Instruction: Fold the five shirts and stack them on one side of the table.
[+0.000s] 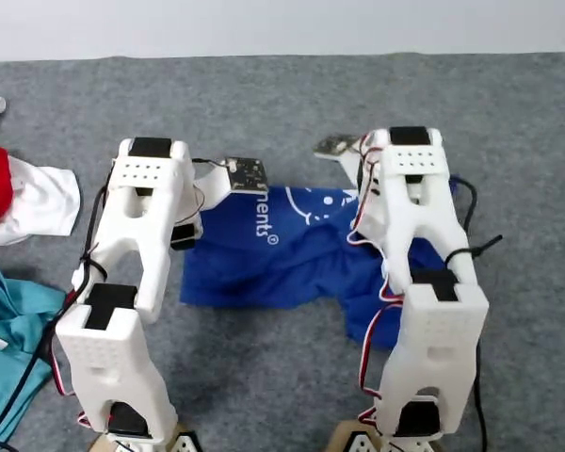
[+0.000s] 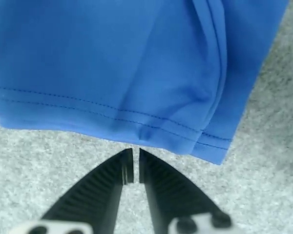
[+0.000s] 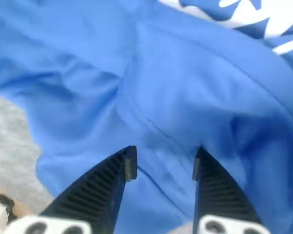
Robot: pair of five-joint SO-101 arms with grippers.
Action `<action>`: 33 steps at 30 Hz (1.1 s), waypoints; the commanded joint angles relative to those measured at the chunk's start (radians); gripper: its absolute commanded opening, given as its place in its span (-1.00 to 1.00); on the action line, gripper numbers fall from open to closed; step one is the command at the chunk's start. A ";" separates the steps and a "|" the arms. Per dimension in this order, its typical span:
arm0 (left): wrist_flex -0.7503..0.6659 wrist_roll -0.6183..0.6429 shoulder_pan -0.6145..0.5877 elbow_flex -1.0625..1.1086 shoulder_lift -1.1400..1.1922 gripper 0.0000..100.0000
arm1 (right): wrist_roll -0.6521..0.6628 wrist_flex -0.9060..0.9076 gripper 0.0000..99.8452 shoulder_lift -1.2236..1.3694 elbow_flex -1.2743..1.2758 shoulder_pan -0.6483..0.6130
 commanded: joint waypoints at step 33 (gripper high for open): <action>-0.057 0.006 0.005 0.028 -0.061 -0.94 | -0.074 0.160 -0.56 -0.013 -0.285 -0.097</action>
